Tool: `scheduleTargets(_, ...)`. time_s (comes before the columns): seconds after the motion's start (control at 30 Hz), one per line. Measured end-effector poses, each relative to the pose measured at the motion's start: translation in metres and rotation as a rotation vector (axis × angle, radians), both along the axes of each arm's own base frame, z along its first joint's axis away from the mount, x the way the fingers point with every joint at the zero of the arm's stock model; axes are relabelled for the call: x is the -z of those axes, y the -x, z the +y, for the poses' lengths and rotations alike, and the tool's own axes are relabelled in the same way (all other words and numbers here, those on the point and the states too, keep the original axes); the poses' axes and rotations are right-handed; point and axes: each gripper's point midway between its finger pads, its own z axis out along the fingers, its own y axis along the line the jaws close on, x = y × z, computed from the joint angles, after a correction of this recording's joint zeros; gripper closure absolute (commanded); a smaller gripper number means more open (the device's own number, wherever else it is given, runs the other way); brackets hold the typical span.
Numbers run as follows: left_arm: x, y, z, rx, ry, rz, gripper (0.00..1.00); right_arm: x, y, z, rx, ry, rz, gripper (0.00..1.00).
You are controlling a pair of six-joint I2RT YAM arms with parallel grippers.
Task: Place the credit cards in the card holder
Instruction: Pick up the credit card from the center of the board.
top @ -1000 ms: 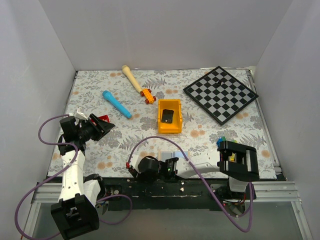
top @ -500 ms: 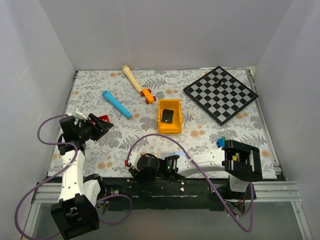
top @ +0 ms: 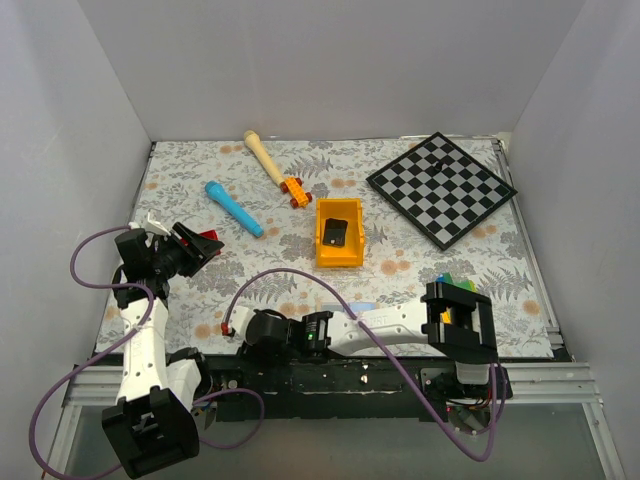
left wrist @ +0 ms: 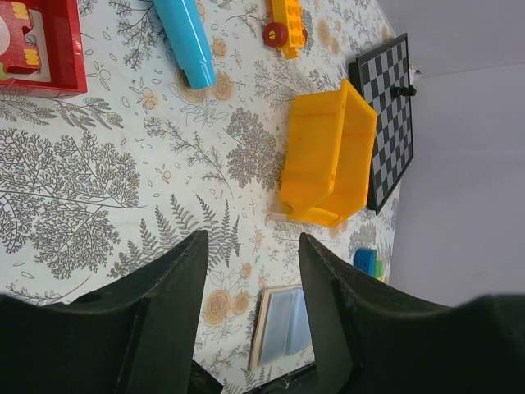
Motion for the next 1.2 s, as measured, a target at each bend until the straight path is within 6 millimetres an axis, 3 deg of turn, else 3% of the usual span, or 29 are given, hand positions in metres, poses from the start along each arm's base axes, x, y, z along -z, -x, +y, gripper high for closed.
scheduleTargets(0.57, 0.000, 0.000, 0.000, 0.000, 0.000, 0.000, 0.52, 0.034, -0.006, -0.010, 0.082, 0.118, 0.005, 0.31)
scheduleTargets(1.2, 0.001, -0.001, 0.000, -0.001, 0.006, 0.009, 0.52, 0.038, -0.004, -0.011, 0.085, 0.169, -0.022, 0.30)
